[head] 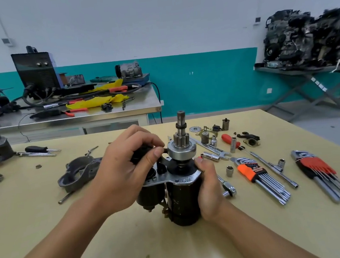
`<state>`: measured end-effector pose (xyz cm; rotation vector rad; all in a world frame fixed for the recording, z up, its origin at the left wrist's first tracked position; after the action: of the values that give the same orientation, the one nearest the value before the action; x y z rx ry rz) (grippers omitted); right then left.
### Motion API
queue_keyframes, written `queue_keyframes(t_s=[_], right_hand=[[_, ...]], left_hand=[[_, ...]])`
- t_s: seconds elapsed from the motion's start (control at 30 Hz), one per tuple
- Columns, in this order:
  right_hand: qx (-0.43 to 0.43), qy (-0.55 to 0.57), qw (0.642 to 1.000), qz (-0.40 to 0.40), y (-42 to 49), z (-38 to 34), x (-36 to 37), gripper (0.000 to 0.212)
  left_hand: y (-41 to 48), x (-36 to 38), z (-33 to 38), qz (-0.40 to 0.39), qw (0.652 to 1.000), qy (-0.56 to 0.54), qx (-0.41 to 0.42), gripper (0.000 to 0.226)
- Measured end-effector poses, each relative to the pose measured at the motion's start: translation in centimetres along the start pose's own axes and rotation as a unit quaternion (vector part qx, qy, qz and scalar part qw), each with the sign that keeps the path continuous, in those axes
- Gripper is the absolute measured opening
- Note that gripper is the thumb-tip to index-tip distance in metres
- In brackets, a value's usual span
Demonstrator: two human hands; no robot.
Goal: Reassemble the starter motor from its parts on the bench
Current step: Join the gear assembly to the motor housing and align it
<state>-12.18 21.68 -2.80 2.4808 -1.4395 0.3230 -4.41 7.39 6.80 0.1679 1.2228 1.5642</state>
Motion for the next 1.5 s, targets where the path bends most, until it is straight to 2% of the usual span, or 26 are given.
queue_keyframes(t_s=[0.2, 0.33, 0.5, 0.57, 0.63, 0.7, 0.77, 0.87, 0.97, 1.07, 1.13, 1.23, 1.3, 1.4, 1.5], right_hand=[[-0.004, 0.017, 1.000, -0.002, 0.5, 0.2, 0.0, 0.044], [0.019, 0.030, 0.999, 0.013, 0.4, 0.2, 0.1, 0.068], [0.000, 0.039, 0.999, 0.028, 0.5, 0.4, 0.1, 0.053], [-0.003, 0.039, 0.998, 0.042, 0.4, 0.4, 0.2, 0.053], [0.000, 0.041, 0.998, 0.051, 0.3, 0.3, 0.2, 0.054], [0.010, 0.043, 0.998, 0.050, 0.2, 0.2, 0.1, 0.062], [0.003, 0.039, 0.998, 0.041, 0.1, 0.2, 0.2, 0.064], [-0.021, 0.022, 0.999, 0.019, -0.1, 0.3, 0.6, 0.058], [-0.034, -0.001, 0.999, 0.000, -0.1, 0.4, 1.0, 0.044], [-0.037, 0.022, 0.999, 0.006, -0.1, 0.3, 1.1, 0.051], [-0.041, 0.036, 0.999, 0.003, 0.0, 0.4, 1.1, 0.051], [-0.035, 0.034, 0.999, 0.009, 0.0, 0.5, 1.0, 0.048], [-0.023, 0.021, 0.999, 0.017, -0.1, 0.5, 1.0, 0.051], [-0.018, 0.014, 0.999, 0.024, -0.2, 0.4, 1.1, 0.057], [-0.024, 0.037, 0.999, 0.022, -0.1, 0.4, 1.2, 0.047]], left_hand=[[0.6, -0.2, -0.2, 0.047, 0.999, 0.001, 0.004, 0.010], [0.9, 0.6, -0.1, 0.052, 0.997, -0.040, -0.029, 0.017], [1.8, 1.8, 0.5, 0.025, 0.995, -0.058, -0.079, 0.017], [2.1, 1.9, 0.6, 0.001, 0.990, -0.077, -0.119, 0.016], [2.1, 1.7, 0.2, -0.033, 0.980, -0.102, -0.166, 0.032], [1.7, 1.1, -0.2, -0.063, 0.967, -0.144, -0.198, 0.036], [1.0, 0.2, -0.5, -0.074, 0.951, -0.207, -0.220, 0.039], [0.0, -0.9, -1.3, -0.088, 0.943, -0.230, -0.223, 0.041], [-1.7, -1.1, -2.2, -0.032, 0.927, -0.266, -0.264, 0.042], [-3.1, -0.5, -2.8, 0.036, 0.920, -0.241, -0.308, 0.047], [-3.1, -1.3, -2.8, 0.045, 0.938, -0.187, -0.289, 0.053], [-2.6, -3.1, -3.1, -0.046, 0.953, -0.189, -0.232, 0.037], [-2.6, -3.7, -3.5, -0.095, 0.949, -0.222, -0.204, 0.038], [-2.9, -3.4, -4.0, -0.079, 0.937, -0.282, -0.190, 0.038], [-3.2, -2.3, -4.3, -0.040, 0.925, -0.331, -0.184, 0.038]])
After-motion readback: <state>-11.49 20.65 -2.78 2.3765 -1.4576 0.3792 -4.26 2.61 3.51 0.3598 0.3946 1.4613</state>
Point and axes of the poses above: each hand's wrist, its own y-axis towards the middle knuckle, its own x-axis out of the palm, z = x × y, the point moved 3 cm from there along y, towards the middle knuckle, and after that the axes turned 7 degrees about -y, right-handed, at the moved point
